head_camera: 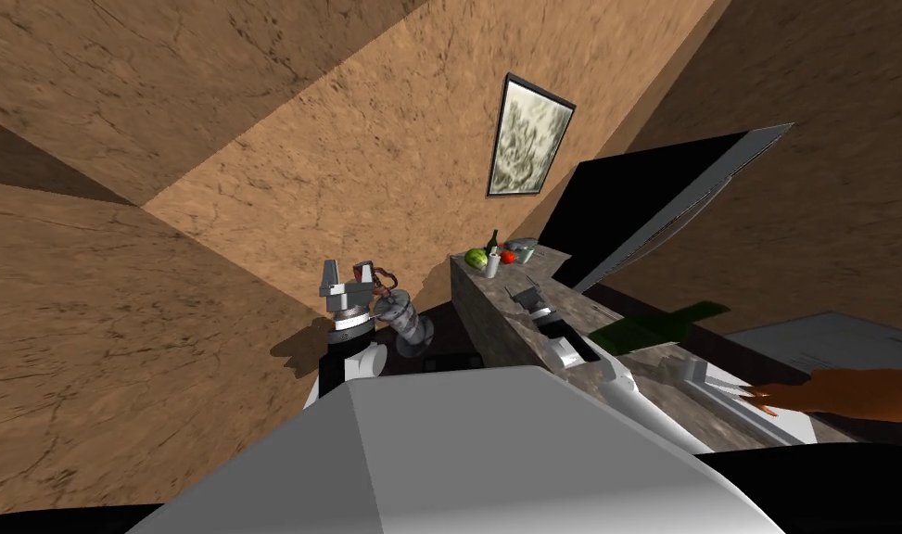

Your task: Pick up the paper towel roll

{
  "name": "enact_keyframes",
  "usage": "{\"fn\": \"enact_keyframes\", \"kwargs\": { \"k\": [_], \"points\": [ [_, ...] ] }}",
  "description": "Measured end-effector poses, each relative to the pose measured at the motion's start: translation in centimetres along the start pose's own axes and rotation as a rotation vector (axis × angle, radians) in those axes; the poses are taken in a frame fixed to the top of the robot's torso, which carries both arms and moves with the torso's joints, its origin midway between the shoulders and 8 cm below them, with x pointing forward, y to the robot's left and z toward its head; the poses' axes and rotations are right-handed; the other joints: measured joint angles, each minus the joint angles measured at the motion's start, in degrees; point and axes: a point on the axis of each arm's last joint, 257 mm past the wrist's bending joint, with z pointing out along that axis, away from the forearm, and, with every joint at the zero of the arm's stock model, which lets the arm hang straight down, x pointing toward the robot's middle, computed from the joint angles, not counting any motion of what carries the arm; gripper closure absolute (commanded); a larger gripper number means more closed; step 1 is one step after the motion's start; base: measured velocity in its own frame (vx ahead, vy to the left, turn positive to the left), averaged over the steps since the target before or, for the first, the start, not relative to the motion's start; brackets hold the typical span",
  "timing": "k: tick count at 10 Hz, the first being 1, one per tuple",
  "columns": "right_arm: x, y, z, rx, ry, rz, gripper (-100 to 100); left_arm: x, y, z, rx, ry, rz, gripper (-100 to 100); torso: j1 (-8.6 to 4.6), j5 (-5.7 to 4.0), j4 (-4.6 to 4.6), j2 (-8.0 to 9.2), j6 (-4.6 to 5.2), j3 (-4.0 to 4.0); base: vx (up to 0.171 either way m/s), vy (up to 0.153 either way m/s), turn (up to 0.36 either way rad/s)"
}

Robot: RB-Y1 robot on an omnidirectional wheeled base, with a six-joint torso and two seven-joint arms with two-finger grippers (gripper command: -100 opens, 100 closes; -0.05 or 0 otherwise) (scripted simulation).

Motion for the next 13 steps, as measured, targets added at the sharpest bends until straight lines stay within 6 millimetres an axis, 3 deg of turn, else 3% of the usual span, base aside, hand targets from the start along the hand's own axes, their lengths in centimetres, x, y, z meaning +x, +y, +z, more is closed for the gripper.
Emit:
{"fn": "enact_keyframes", "kwargs": {
  "k": [13],
  "points": [
    [-9.6, 1.4, -2.4, -0.014, -0.256, 0.402, -100, 0.0, 0.0, 0.0, 0.000, 0.000, 0.000, 0, 0.08, 0.01, -0.04, -0.19, 0.01, -0.11, 0.017, -0.039, 0.165]
  ]
}}
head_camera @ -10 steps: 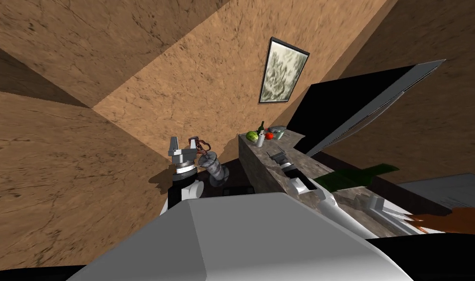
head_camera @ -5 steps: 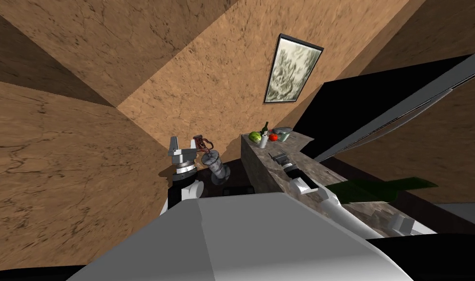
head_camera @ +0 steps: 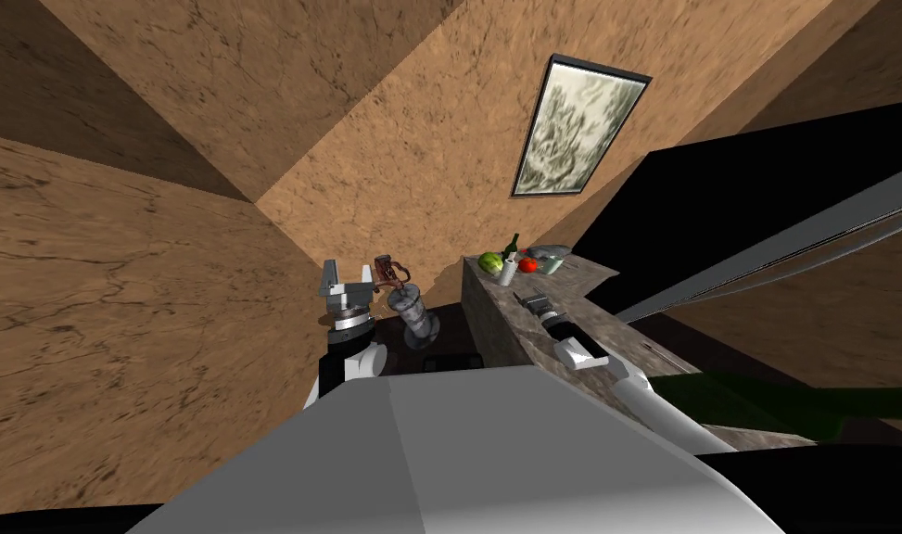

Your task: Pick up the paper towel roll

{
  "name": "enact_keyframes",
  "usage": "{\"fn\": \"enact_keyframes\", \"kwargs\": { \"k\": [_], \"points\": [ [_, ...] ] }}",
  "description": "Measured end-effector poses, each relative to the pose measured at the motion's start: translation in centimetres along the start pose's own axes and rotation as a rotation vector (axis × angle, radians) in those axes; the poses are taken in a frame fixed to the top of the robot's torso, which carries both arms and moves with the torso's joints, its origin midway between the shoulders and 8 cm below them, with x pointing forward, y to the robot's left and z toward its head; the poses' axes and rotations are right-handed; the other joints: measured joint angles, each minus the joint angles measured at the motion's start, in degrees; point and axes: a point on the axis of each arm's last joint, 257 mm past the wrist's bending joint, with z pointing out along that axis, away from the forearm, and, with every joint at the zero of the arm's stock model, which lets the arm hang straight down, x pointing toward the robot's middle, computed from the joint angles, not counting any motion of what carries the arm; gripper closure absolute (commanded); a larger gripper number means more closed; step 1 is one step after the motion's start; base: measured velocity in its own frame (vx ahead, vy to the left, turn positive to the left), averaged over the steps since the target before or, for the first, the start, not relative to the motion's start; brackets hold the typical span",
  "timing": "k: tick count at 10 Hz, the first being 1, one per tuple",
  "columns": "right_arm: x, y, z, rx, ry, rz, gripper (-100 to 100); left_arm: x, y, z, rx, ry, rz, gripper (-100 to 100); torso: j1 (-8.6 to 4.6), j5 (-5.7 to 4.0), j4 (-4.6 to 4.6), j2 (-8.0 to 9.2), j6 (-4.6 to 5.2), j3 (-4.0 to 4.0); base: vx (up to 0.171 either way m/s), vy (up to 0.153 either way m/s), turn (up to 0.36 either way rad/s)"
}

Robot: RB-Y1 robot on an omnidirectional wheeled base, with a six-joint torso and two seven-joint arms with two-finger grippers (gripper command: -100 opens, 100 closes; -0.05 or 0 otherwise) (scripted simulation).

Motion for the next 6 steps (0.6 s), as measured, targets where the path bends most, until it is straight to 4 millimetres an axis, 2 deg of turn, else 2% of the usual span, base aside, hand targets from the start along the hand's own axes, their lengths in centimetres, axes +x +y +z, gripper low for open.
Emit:
{"fn": "enact_keyframes", "kwargs": {
  "k": [3, 6],
  "points": [
    [-1.3, 1.3, -0.2, -0.015, -0.042, 0.080, -100, 0.0, 0.0, 0.0, 0.000, 0.000, 0.000, 0, 0.06, 0.01, -0.01, -0.05, 0.02, -0.03, 0.060, -0.024, 0.128],
    [-1.8, 2.8, 0.1, -0.031, -0.070, 0.151, -100, 0.0, 0.0, 0.0, 0.000, 0.000, 0.000, 0, 0.03, 0.01, -0.09, -0.41, 0.01, -0.24, 0.146, -0.041, 0.165]
  ]
}}
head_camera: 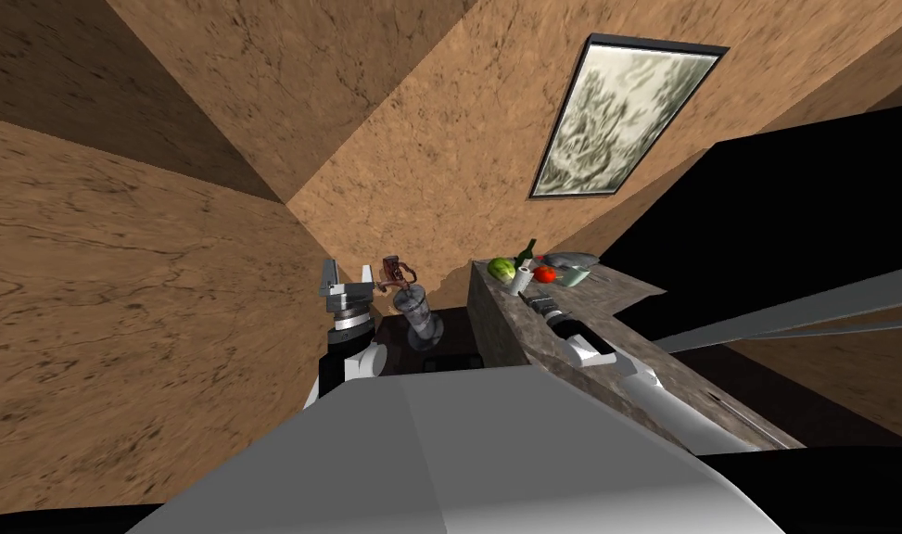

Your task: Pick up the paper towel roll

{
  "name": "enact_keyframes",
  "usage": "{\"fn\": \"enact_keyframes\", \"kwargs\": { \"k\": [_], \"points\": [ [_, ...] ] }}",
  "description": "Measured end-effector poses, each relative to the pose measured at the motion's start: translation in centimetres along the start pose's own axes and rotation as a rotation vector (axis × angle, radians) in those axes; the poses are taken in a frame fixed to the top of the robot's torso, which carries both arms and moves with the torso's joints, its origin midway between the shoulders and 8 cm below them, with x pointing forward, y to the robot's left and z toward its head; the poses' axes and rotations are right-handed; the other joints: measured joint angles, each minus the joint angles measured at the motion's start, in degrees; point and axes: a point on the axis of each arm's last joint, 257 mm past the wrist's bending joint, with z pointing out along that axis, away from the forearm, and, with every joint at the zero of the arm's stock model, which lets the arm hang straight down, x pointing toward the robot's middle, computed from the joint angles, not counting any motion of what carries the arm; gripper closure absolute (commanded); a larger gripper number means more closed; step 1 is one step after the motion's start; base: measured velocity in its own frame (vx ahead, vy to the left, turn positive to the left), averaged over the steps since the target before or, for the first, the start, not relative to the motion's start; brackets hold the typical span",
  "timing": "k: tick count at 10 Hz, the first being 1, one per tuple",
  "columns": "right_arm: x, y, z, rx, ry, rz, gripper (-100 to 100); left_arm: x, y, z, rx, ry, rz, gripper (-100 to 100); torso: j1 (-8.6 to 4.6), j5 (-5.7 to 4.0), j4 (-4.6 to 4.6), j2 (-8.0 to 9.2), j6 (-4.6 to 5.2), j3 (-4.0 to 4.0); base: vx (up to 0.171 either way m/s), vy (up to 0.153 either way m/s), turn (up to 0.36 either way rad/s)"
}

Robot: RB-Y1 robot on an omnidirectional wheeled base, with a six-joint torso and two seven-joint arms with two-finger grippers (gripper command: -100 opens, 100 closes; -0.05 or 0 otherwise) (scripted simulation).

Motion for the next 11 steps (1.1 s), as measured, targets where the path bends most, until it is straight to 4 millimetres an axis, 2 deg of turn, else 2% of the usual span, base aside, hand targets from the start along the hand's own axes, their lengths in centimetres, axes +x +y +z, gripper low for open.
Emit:
{"fn": "enact_keyframes", "kwargs": {
  "k": [1, 2, 3, 4, 8, 10, 11],
  "points": [
    [0.11, 0.32, 0.19, -0.003, 0.000, 0.015, -100, 0.00, 0.00, 0.00, 0.000, 0.000, 0.000, 0, -0.07, -0.02, -0.03, -0.10, 0.01, -0.06, 0.079, -0.034, 0.030],
    [0.15, 0.35, 0.23, -0.003, 0.000, 0.017, 0, 0.00, 0.00, 0.00, 0.000, 0.000, 0.000, 0, 0.01, -0.01, 0.01, 0.15, 0.04, 0.06, 0.014, -0.006, -0.001],
    [0.16, 0.35, 0.23, -0.003, 0.000, 0.017, -100, 0.00, 0.00, 0.00, 0.000, 0.000, 0.000, 0, 0.11, 0.02, 0.07, 0.38, 0.05, 0.21, 0.007, -0.003, 0.002],
    [0.16, 0.35, 0.23, -0.003, 0.000, 0.017, 100, 0.00, 0.00, 0.00, 0.000, 0.000, 0.000, 0, 0.15, 0.03, 0.10, 0.48, 0.05, 0.27, 0.000, 0.000, 0.000],
    [0.16, 0.35, 0.23, -0.003, 0.000, 0.017, 100, 0.00, 0.00, 0.00, 0.000, 0.000, 0.000, 0, 0.17, 0.03, 0.12, 0.56, 0.05, 0.32, 0.000, 0.000, 0.000],
    [0.16, 0.35, 0.23, -0.003, 0.000, 0.017, -100, 0.00, 0.00, 0.00, 0.000, 0.000, 0.000, 0, 0.17, 0.03, 0.12, 0.56, 0.05, 0.32, -0.040, 0.020, 0.000],
    [-0.49, 0.19, -0.16, -0.005, -0.003, 0.028, -100, 0.01, 0.00, 0.01, 0.000, 0.000, 0.000, 0, 0.30, 0.04, 0.15, 0.80, 0.07, 0.44, -0.127, 0.041, -0.008]
  ]
}}
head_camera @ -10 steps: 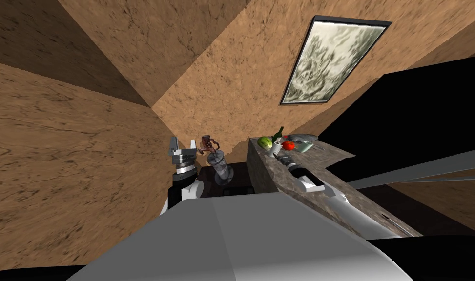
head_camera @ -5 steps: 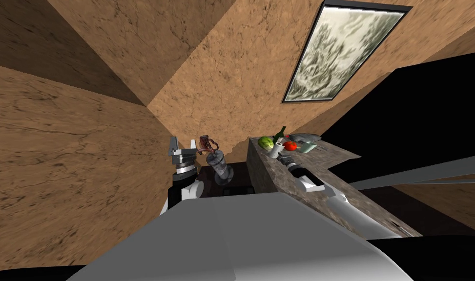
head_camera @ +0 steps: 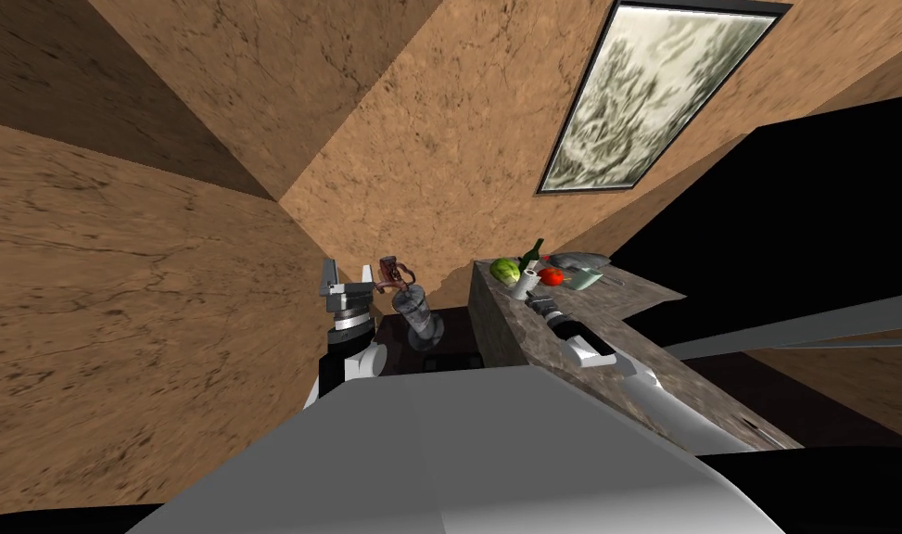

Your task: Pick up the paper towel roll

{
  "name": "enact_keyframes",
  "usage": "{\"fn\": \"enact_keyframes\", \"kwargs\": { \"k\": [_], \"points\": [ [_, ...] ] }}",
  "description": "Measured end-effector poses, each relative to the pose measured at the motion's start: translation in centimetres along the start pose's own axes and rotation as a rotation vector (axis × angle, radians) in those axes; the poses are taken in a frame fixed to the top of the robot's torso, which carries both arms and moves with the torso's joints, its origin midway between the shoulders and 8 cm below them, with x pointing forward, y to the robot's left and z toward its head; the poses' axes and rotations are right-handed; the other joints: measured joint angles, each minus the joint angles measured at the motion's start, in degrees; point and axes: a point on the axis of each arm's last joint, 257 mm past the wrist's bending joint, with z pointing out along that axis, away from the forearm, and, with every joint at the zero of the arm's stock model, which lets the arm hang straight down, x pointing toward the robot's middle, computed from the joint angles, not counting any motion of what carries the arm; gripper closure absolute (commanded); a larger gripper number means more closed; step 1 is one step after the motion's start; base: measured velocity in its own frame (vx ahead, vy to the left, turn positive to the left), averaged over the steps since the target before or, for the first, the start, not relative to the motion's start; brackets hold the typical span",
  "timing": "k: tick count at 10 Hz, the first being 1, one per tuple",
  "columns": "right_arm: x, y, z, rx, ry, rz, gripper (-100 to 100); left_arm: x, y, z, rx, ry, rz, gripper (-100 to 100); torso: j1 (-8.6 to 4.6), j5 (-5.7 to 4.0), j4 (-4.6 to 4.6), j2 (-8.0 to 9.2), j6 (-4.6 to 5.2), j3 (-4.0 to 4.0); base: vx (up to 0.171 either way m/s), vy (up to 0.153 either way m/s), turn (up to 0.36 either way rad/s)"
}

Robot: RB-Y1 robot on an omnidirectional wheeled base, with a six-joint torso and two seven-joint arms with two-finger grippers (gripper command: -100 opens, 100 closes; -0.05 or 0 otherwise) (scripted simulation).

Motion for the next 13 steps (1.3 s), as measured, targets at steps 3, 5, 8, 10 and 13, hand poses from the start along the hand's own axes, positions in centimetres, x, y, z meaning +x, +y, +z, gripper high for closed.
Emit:
{"fn": "enact_keyframes", "kwargs": {
  "k": [3, 5, 8, 10, 13],
  "points": [
    [-1.6, -0.2, -1.2, -0.011, 0.000, 0.035, -100, 0.0, 0.0, 0.0, 0.000, 0.000, 0.000, 0, -0.03, 0.01, 0.04, 0.09, 0.00, 0.07, -0.069, 0.021, 0.013],
    [-2.6, -0.1, -1.8, -0.020, 0.003, 0.055, -100, 0.0, 0.0, 0.0, 0.000, 0.000, 0.000, 0, -0.12, -0.01, -0.01, -0.14, -0.02, -0.06, -0.005, -0.002, 0.033],
    [-3.6, -0.2, -2.7, -0.035, 0.016, 0.081, -100, 0.0, 0.0, 0.0, 0.000, 0.000, 0.000, 0, -0.17, -0.02, -0.04, -0.25, -0.01, -0.13, 0.005, -0.010, 0.023],
    [-4.0, 0.0, -3.1, -0.042, 0.030, 0.091, -100, 0.0, 0.0, 0.0, 0.000, 0.000, 0.000, 0, -0.20, -0.02, -0.04, -0.26, -0.02, -0.13, 0.008, -0.021, 0.013],
    [-4.1, 0.2, -3.4, -0.051, 0.060, 0.099, -100, 0.0, 0.0, 0.0, 0.000, 0.000, 0.000, 0, -0.25, -0.03, -0.08, -0.50, -0.04, -0.26, 0.090, -0.033, 0.062]
  ]
}}
